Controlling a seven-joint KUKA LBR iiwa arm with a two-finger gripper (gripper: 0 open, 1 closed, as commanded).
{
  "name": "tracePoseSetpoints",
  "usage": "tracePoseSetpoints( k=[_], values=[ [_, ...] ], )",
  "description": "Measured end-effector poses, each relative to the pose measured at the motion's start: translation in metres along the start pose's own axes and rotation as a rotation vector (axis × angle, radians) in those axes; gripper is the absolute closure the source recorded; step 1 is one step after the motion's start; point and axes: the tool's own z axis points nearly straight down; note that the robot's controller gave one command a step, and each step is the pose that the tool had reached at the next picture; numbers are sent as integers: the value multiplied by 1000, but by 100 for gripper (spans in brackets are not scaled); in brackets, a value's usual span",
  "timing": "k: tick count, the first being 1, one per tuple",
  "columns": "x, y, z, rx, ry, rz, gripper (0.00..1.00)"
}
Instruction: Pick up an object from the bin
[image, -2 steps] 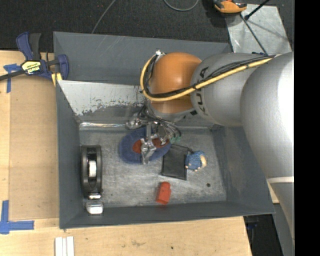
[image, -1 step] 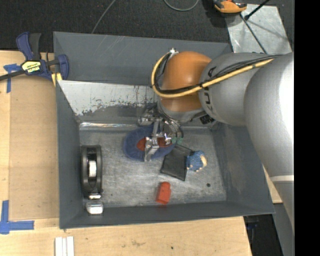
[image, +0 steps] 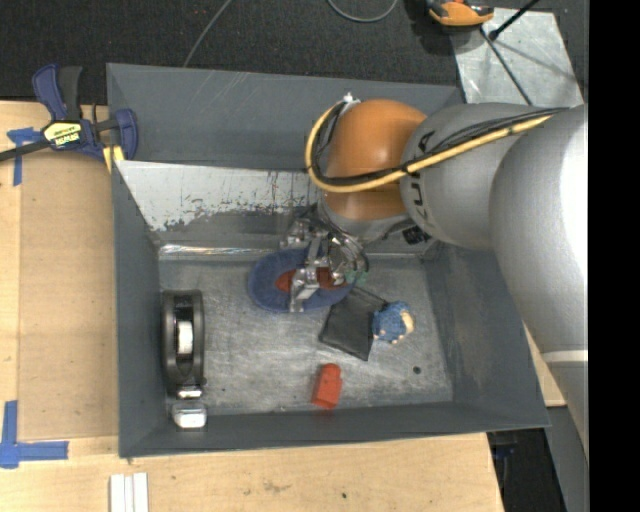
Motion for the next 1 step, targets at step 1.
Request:
tracePoseSetpoints(
  k=[1],
  values=[
    [-3,1,-57,10,-2,-2,100]
  ],
)
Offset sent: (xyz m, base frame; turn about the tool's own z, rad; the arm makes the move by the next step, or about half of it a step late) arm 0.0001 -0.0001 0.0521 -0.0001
